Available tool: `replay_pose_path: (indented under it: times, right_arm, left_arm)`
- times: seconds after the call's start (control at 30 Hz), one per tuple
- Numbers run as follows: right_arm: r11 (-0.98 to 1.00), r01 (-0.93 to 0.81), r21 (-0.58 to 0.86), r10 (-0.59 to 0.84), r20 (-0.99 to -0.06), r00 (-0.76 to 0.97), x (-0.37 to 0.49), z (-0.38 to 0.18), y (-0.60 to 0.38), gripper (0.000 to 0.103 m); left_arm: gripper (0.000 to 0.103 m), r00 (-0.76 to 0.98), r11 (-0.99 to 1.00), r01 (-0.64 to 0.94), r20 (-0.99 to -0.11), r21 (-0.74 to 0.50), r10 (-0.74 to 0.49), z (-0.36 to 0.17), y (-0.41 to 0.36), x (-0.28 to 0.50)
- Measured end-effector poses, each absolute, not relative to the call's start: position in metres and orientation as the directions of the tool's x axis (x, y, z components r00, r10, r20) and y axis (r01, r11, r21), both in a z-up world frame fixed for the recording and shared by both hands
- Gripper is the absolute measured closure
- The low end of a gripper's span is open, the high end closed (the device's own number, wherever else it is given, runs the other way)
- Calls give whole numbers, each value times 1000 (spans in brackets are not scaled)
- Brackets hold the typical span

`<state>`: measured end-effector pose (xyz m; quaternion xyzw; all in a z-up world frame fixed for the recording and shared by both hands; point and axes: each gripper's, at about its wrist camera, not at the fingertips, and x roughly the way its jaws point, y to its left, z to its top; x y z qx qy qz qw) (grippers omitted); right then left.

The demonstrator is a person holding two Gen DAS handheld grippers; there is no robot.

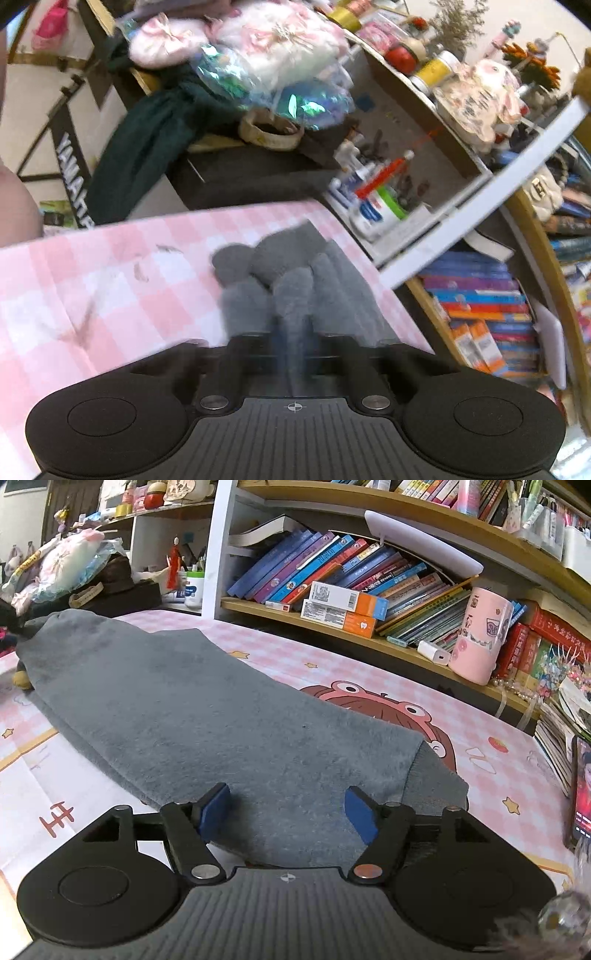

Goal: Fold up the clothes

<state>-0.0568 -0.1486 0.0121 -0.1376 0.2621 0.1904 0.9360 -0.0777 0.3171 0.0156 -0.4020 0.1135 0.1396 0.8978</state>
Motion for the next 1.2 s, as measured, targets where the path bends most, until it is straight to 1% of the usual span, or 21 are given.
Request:
replay_pose_path:
  times: [0.03,0.1,0.13,0.3,0.33,0.37,0.4,0.47,0.53,0.6,0.73,0.8,0.87,0.9,0.93,0.97,1.03,1.07,1.13,1.2]
  right_arm:
    - [890,-429,-157,285,-543,790,-57,12,-149,36]
    - [890,-429,-155,285,-544,789,-56,12,-149,35]
    - [890,-429,-154,286,-544,789,-56,12,-149,35]
    - [891,-429,-149,287,-546,787,-55,12,-150,35]
    - [891,-429,-148,288,-546,787,-55,12,-150,35]
    - [891,-429,-147,289,-546,786,-55,12,-150,35]
    - [891,-429,-145,289,-547,786,-55,12,-151,35]
    - [891,-430,-145,290,-547,786,-54,12,-151,35]
    - [891,-429,-147,289,-546,786,-55,12,-151,35]
    - [891,-429,-148,288,-546,787,-55,12,-150,35]
    - [892,-428,-147,288,-546,787,-55,12,-150,35]
    - [892,-428,-146,288,-546,787,-55,12,-150,35]
    - [892,-429,-145,289,-546,786,-55,12,-150,35]
    - [892,-429,-144,289,-546,786,-55,12,-150,35]
    - [892,-429,-144,290,-546,786,-55,12,-150,35]
    - [892,-429,-143,290,-547,786,-55,12,-150,35]
    - [892,-429,-142,291,-547,785,-55,12,-150,35]
    - [892,-429,-141,291,-547,785,-55,12,-150,35]
    - [892,-429,-140,292,-547,785,-55,11,-150,35]
    - [892,-430,-139,292,-547,784,-55,11,-150,35]
  left_arm:
    - [99,947,650,-316,-268,-691,175,21,314,-82]
    - [99,973,778,-229,-121,-585,196,46,291,-100]
    - [98,968,770,-250,-154,-587,198,42,294,-100]
    - [97,906,682,-399,-380,-613,188,12,318,-89]
    - [94,887,663,-429,-424,-613,182,5,323,-87]
    - [88,867,645,-458,-466,-611,175,-1,328,-85]
    - [83,871,633,-456,-460,-626,172,-4,330,-89]
    - [58,879,610,-455,-439,-649,188,-6,330,-100]
    - [49,882,608,-453,-426,-652,202,-3,330,-106]
    - [48,881,606,-455,-428,-652,200,-4,331,-110]
    - [48,881,577,-453,-440,-679,173,-11,336,-101]
    - [48,891,555,-441,-419,-706,175,-16,336,-99]
    - [51,895,546,-435,-408,-716,179,-17,336,-93]
    - [53,890,549,-445,-419,-708,182,-17,334,-88]
    - [62,887,539,-447,-429,-714,168,-18,334,-84]
    - [80,885,528,-448,-439,-721,152,-20,334,-80]
    - [90,885,515,-447,-446,-731,135,-21,334,-74]
    - [93,902,548,-416,-407,-726,145,-12,329,-76]
    - [94,934,621,-347,-317,-703,163,7,318,-81]
    - [94,933,618,-349,-319,-704,164,4,318,-84]
